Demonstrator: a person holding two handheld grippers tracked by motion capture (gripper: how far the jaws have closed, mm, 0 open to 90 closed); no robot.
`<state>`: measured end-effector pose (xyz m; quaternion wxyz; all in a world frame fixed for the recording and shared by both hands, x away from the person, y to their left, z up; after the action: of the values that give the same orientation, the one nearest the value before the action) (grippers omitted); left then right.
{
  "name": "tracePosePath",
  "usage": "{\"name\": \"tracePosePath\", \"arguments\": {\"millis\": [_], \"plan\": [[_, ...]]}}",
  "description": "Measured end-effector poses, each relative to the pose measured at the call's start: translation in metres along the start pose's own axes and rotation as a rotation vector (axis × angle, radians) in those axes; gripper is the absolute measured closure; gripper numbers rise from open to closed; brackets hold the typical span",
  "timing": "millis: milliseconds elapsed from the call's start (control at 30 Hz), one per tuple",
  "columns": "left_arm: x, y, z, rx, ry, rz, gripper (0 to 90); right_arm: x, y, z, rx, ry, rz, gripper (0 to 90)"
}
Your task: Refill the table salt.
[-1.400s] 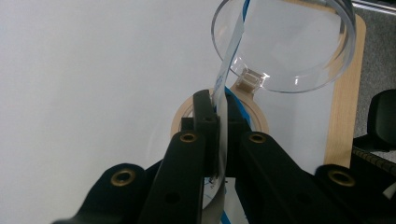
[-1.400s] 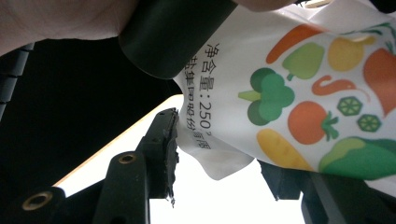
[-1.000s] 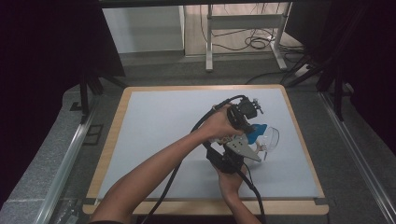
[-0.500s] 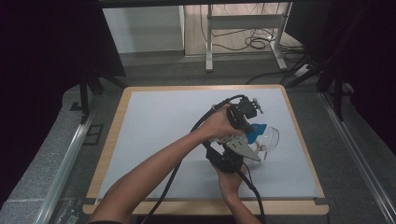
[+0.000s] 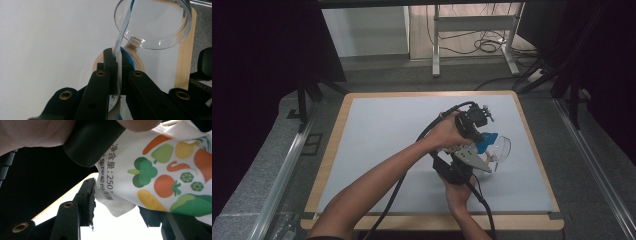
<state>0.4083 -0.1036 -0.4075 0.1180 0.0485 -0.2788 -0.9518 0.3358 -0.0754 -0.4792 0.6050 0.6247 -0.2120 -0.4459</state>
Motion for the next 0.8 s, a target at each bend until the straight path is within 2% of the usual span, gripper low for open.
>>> {"name": "tracePosePath", "arguments": {"millis": [800], "plan": [[-0.0011, -0.0007, -0.0002, -0.003, 0.003, -0.001, 89.8, -0.0004, 0.0007, -0.0020, 0.005, -0.003, -0.003, 52.2]]}}
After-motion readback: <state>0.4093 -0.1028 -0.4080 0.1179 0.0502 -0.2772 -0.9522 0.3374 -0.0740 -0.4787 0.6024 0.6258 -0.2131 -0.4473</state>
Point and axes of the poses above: each handheld gripper's, and its own axes: z roughly backward along the jaws, y roughly out of its top, x roughly to its right, the point moved 5 cm from there along -z, roughly forward along the jaws, and after that the axes turned 4 degrees about -z, right-handed, at the moved point
